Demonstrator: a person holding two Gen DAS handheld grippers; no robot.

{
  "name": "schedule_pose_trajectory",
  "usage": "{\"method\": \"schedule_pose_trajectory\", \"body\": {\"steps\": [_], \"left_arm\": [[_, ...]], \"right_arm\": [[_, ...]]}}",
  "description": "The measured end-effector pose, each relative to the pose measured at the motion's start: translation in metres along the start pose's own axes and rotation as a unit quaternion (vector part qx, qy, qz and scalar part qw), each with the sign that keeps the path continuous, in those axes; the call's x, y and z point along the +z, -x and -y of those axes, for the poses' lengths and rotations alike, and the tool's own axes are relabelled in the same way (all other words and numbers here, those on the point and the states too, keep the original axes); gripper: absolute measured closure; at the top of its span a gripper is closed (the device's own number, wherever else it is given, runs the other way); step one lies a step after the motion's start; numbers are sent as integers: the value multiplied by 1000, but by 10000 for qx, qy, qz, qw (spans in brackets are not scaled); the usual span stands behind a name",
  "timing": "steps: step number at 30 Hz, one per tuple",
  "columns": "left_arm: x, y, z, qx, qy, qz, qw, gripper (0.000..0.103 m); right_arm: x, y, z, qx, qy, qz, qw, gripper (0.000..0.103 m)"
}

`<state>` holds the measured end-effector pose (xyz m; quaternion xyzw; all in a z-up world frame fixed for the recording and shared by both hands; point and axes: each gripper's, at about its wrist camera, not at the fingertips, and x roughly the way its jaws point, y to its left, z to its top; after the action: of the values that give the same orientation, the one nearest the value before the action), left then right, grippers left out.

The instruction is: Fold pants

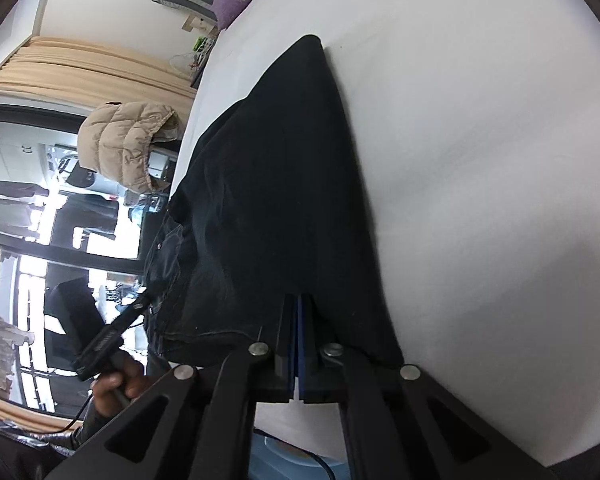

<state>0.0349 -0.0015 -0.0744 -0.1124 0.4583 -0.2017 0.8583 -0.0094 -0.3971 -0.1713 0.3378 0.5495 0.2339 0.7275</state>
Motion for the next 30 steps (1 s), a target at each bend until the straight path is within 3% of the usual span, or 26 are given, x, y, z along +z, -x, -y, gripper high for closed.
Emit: {"method": "schedule_pose_trajectory", "body": {"steps": [3,4,5,6,7,10,16,18,20,22,30], "left_arm": [[-2,39,-15,144,201,324,9992,88],[-6,52,-25,228,363,422,9982,74],[-9,61,-34,419,492,468,9968,38],[-13,68,-41,626,603,464,9951,22],[-18,77,-50,872,734,486,9923,14],[-27,101,-76,1199,1189,546,9841,14],[-30,119,-90,1504,1371,617,9771,14],[-32,120,-93,1553,1390,588,9763,14],[-34,123,-94,1581,1414,580,9755,14],[-35,126,-93,1617,1439,603,9744,14],[-41,135,-94,1946,1443,568,9685,14]], "right_arm": [[-1,2,-2,-65,-83,105,9999,103],[-1,3,-2,-72,-122,146,9998,103],[-1,4,-2,-95,-134,192,9997,103],[-2,5,-3,-132,-120,252,9995,103],[-3,6,-4,-165,-107,306,9993,103],[-5,10,-3,-175,-213,448,9986,103],[-9,16,-8,-254,-300,631,9972,102],[-10,20,-13,-253,-284,714,9967,87],[-12,26,-26,-206,-183,864,9959,54],[-13,30,-41,-207,-34,985,9949,42],[1,22,-114,297,717,845,9934,42]]}}
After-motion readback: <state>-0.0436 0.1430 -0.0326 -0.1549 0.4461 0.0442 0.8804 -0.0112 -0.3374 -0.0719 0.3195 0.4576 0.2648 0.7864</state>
